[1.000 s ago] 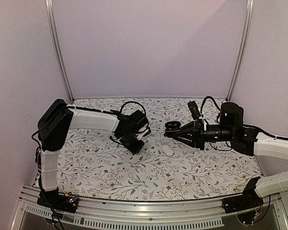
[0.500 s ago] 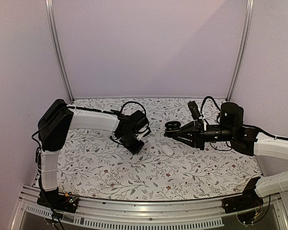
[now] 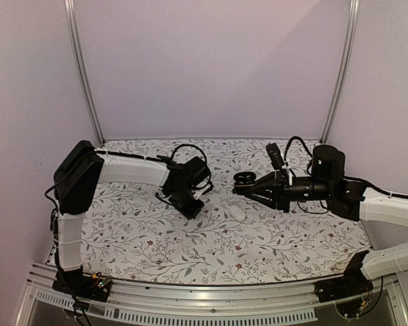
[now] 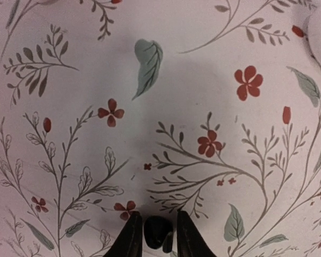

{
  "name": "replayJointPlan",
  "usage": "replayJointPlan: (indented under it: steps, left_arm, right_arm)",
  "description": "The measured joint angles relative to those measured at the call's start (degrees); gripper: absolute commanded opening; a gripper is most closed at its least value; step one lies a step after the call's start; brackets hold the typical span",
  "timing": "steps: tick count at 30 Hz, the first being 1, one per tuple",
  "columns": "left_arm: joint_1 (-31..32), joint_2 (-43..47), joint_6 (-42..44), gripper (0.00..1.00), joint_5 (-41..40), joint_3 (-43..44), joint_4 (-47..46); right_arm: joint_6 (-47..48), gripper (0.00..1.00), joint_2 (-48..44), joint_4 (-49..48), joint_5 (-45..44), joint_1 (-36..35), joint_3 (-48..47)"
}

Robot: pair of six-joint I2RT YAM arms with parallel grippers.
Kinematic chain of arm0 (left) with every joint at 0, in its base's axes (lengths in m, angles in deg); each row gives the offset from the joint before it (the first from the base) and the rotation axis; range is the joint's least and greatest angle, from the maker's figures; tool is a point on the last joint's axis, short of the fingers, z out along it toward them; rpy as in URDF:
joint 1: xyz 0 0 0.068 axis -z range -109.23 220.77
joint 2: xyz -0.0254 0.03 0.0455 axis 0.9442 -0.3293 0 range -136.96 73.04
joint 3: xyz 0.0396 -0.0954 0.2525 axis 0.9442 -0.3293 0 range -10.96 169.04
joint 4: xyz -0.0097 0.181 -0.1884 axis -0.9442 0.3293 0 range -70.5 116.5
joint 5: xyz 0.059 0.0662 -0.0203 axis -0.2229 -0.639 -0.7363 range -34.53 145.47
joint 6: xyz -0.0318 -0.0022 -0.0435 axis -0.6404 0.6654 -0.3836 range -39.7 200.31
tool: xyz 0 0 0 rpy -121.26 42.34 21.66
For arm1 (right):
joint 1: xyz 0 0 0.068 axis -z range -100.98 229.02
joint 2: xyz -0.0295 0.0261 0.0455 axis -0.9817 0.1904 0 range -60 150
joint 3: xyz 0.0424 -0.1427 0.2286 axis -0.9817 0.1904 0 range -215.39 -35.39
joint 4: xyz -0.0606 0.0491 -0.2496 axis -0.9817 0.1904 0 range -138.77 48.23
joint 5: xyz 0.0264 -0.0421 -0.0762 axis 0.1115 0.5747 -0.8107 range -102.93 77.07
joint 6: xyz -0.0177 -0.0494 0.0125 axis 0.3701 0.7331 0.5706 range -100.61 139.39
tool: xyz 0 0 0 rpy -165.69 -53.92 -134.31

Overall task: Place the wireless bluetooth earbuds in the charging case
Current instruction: Pick up the left earbud from the center of the board.

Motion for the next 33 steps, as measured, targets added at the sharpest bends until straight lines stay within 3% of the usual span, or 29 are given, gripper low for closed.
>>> replayJointPlan:
  steps: [17, 33]
  left_arm:
    - [-0.11, 1.27, -0.22, 0.11, -0.04, -1.66, -1.99]
    - [-3.85, 20.63, -3.56, 0.11, -0.07, -16.09, -18.14]
  right_arm:
    - [-0.02, 0.14, -0.02, -0.02, -0.26, 0.00, 0.00]
    - [-0.24, 0.13, -1.07, -1.92, -4.13, 0.26, 0.46]
